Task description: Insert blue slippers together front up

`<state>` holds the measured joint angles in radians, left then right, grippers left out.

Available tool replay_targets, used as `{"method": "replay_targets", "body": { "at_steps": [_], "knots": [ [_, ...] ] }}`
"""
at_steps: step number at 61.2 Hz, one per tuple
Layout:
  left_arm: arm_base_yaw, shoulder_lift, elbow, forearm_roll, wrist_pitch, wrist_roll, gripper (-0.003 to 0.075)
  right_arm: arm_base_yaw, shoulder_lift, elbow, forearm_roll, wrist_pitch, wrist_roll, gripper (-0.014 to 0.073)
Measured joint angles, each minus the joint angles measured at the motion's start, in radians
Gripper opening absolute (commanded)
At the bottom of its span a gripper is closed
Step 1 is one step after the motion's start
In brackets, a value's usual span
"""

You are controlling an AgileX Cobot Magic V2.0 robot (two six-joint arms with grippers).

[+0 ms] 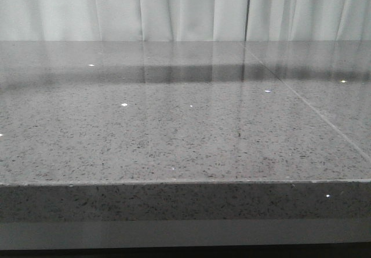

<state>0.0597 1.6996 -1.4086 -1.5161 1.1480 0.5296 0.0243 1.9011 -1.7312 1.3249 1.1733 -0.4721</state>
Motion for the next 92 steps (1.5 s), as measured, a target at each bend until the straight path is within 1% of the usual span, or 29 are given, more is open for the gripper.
{"method": "replay_targets", "body": {
  "at_steps": [15, 27, 31, 38, 42, 52, 63, 77, 86, 92],
  "knots": [
    [-0.009, 0.0, 0.0, -0.006, 0.021, 0.0, -0.0019, -0.058, 0.0, 0.0, -0.004, 0.045, 0.033, 0.0279],
    [-0.004, 0.0, 0.0, -0.006, 0.031, 0.0, -0.0019, -0.13, -0.015, 0.0, -0.065, 0.046, 0.047, 0.0281],
    [-0.002, 0.0, 0.0, -0.006, 0.031, 0.0, -0.0019, -0.142, -0.021, 0.0, -0.077, 0.046, 0.049, 0.0317],
    [-0.002, 0.0, 0.0, -0.006, 0.033, -0.002, -0.0019, -0.151, -0.026, 0.0, -0.083, 0.046, 0.048, 0.0434],
    [0.0, 0.0, 0.0, -0.006, 0.033, -0.002, -0.0019, -0.151, -0.027, 0.0, -0.086, 0.046, 0.048, 0.0475],
    [0.003, 0.0, 0.0, -0.006, 0.035, -0.002, -0.0019, -0.152, -0.027, 0.0, -0.095, 0.046, 0.049, 0.0477],
    [0.002, 0.0, 0.0, -0.001, 0.037, -0.002, -0.0019, -0.182, -0.038, 0.0, -0.099, 0.047, 0.049, 0.0477],
    [0.007, 0.0, 0.0, 0.1, 0.043, -0.002, -0.0019, -0.288, -0.113, 0.0, -0.128, 0.049, 0.049, 0.0477],
    [0.007, 0.0, 0.0, 0.219, 0.046, -0.002, -0.0019, -0.332, -0.165, 0.0, -0.218, 0.049, 0.047, 0.0477],
    [0.007, 0.0, 0.0, 0.276, 0.046, -0.002, -0.0019, -0.336, -0.19, 0.0, -0.278, 0.052, 0.047, 0.0477]
  ]
}}
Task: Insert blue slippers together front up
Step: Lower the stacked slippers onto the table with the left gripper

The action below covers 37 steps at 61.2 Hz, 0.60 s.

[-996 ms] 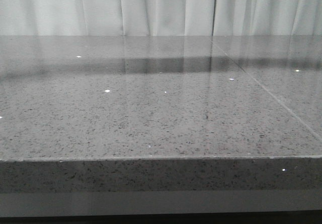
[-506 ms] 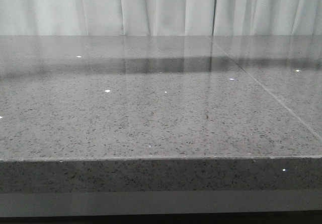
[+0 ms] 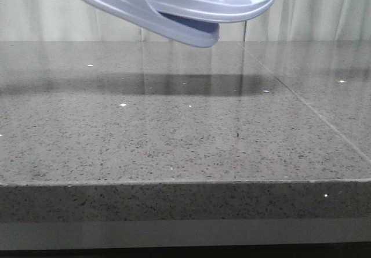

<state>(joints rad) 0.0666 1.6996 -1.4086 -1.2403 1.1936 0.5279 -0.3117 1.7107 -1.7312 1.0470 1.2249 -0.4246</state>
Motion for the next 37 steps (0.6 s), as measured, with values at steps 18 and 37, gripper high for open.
{"method": "replay_targets", "body": {
  "at_steps": [18, 37],
  "knots": [
    [-0.019, 0.016, 0.034, 0.121, -0.09, 0.0, -0.0019, 0.0, -0.018, 0.0, -0.025, 0.01, 0.0, 0.0477],
    [-0.023, 0.1, 0.041, 0.12, -0.113, 0.0, -0.0018, 0.0, -0.018, 0.0, -0.029, 0.01, 0.0, 0.0477]
  ]
}}
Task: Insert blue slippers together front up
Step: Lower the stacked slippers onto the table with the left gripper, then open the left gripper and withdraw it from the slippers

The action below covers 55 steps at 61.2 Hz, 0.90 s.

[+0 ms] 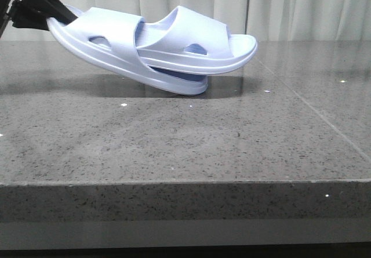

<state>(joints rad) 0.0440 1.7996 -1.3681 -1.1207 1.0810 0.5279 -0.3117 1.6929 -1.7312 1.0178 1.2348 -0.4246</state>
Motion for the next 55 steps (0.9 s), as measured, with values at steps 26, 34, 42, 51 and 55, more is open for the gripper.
{"method": "replay_targets", "body": {
  "at_steps": [26, 34, 42, 51, 55],
  "knots": [
    [-0.085, 0.061, 0.0, 0.168, -0.053, -0.005, 0.0206, 0.0, 0.0, 0.0, 0.0, 0.0, 0.0, 0.0477],
    [-0.089, 0.061, 0.0, 0.218, -0.053, -0.005, 0.0279, 0.0, 0.0, 0.0, 0.0, 0.0, 0.0, 0.0475],
    [-0.082, 0.061, 0.0, 0.262, -0.053, -0.018, 0.0295, 0.0, 0.0, 0.0, 0.0, 0.0, -0.003, 0.0475],
    [-0.053, 0.061, -0.042, 0.37, -0.023, -0.095, 0.0297, 0.0, 0.0, 0.0, 0.0, 0.001, -0.003, 0.0475],
    [-0.035, 0.061, -0.072, 0.398, 0.009, -0.116, 0.0296, 0.0, 0.0, 0.0, 0.0, 0.001, -0.003, 0.0475]
  ]
}}
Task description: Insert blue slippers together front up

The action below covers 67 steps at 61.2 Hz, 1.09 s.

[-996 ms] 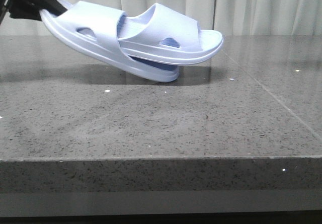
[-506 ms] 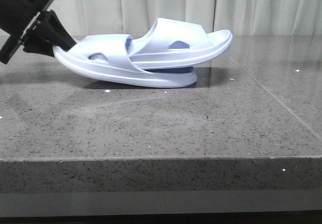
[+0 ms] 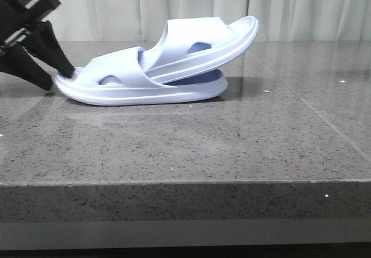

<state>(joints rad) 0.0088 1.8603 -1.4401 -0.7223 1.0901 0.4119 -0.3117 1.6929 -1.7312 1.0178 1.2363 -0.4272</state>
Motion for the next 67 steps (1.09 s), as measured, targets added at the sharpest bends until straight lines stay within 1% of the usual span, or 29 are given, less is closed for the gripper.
{"method": "replay_targets", "body": {
  "at_steps": [9, 12, 15, 19, 20, 21, 22, 29, 34, 41, 48, 55, 63, 67],
  "knots": [
    [0.046, 0.0, -0.092, 0.03, 0.101, -0.036, 0.029, 0.0, 0.0, 0.0, -0.002, 0.0, 0.002, 0.0475],
    [0.056, 0.0, -0.125, 0.039, 0.113, -0.053, 0.0255, 0.0, 0.0, 0.0, -0.009, 0.0, 0.002, 0.0475],
    [0.066, -0.004, -0.155, 0.065, 0.119, -0.074, 0.0182, 0.0, 0.0, 0.0, -0.02, 0.0, 0.002, 0.0469],
    [0.07, -0.023, -0.182, 0.114, 0.122, -0.093, 0.0046, 0.0, 0.0, 0.0, -0.043, 0.0, 0.002, 0.0437],
    [0.072, -0.028, -0.187, 0.132, 0.124, -0.097, -0.0005, 0.0, 0.0, 0.0, -0.048, 0.0, 0.002, 0.0428],
    [0.072, -0.036, -0.195, 0.143, 0.124, -0.099, -0.0016, 0.0, 0.0, 0.0, -0.056, 0.0, 0.002, 0.0409],
    [0.072, -0.047, -0.204, 0.169, 0.126, -0.104, -0.002, 0.0, 0.0, 0.0, -0.067, 0.0, 0.0, 0.0388],
    [0.074, -0.109, -0.23, 0.211, 0.135, -0.109, -0.002, 0.008, -0.008, 0.0, -0.13, 0.0, 0.0, 0.0284],
    [0.074, -0.155, -0.237, 0.241, 0.143, -0.118, -0.002, 0.025, -0.024, 0.0, -0.201, 0.0, 0.0, 0.0171],
    [0.074, -0.219, -0.239, 0.298, 0.15, -0.141, -0.002, 0.063, -0.068, 0.0, -0.299, -0.013, 0.0, 0.0051],
    [0.074, -0.301, -0.226, 0.359, 0.105, -0.159, -0.002, 0.096, -0.12, 0.0, -0.382, -0.047, 0.0, -0.0068],
    [0.074, -0.408, -0.17, 0.394, 0.025, -0.165, -0.002, 0.124, -0.182, 0.0, -0.45, -0.084, -0.002, -0.006],
    [0.074, -0.545, -0.058, 0.432, -0.07, -0.165, -0.002, 0.151, -0.284, 0.048, -0.506, -0.183, -0.007, -0.006],
    [0.074, -0.627, 0.006, 0.441, -0.12, -0.165, -0.002, 0.166, -0.348, 0.102, -0.537, -0.25, -0.016, -0.006]
  ]
}}
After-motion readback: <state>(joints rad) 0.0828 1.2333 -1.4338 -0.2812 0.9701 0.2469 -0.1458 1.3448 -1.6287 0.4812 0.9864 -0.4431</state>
